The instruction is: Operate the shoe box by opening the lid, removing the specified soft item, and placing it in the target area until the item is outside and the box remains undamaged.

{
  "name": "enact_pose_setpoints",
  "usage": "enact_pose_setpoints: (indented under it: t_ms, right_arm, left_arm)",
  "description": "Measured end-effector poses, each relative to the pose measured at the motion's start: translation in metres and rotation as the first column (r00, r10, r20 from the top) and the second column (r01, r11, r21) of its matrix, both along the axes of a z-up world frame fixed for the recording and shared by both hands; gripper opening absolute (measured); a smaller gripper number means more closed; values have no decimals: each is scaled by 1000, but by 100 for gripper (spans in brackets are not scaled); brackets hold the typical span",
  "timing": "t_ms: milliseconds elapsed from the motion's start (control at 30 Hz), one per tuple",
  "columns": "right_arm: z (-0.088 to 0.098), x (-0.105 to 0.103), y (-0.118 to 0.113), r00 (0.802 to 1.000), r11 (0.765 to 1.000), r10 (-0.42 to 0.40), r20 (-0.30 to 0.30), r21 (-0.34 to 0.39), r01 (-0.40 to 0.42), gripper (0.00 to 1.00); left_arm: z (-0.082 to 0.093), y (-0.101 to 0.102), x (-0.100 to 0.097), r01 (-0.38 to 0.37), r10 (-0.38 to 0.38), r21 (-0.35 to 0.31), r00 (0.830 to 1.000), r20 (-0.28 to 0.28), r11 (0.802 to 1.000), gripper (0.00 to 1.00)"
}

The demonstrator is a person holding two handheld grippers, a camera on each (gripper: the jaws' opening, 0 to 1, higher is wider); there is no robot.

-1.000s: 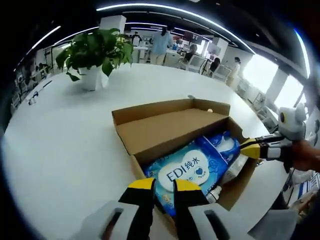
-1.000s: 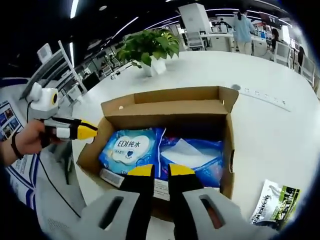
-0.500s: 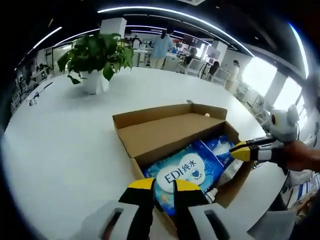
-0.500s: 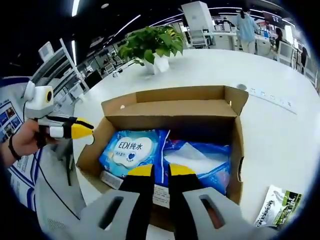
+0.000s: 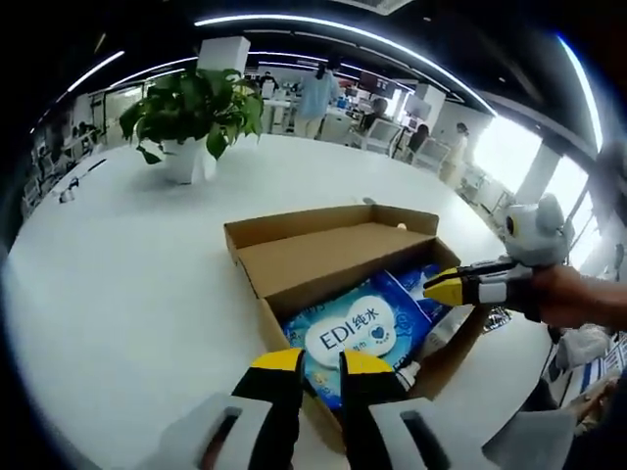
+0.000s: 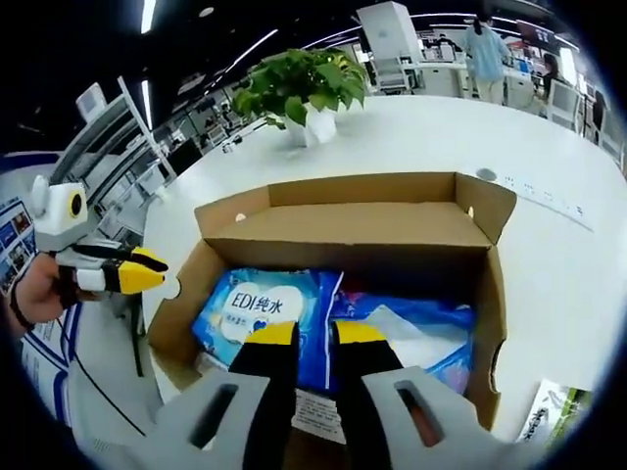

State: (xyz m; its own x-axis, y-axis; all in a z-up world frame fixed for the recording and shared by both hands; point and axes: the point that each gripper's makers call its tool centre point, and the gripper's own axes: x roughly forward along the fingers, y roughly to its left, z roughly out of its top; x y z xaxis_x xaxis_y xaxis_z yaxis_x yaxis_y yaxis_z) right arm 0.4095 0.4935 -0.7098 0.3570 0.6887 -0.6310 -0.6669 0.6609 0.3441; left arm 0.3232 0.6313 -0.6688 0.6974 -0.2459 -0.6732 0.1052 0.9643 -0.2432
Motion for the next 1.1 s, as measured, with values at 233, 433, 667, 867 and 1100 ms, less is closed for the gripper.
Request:
enact_pose_setpoints:
  t_ms: [233,433,667,867,1100]
  right_arm:
    - [-3,12,13,1000,1000,4,2,10,-4,16]
    - [-11,14,18,1000,1000,17,-8,-6,-17,17]
    - [-15,15,20,1000,1000,22,-16,-14,-22,16]
    - [-21,12,21,999,999,33,-28,-35,-34,14]
    - [-31,10,20,998,997,37,-44,-62,-40,7]
  left_arm:
    - [0,1,-7,-13,13,-20,1000,4,1000,14]
    - [2,6,-9,-28,28,-27,1000,5,999,14]
    - [6,18,-4,-47,47,-22,999,11,999,14]
    - [6,19,-2,-55,55,-26,998,14,998,14]
    - [6,19,-1,-51,51,-24,999,10,998,14]
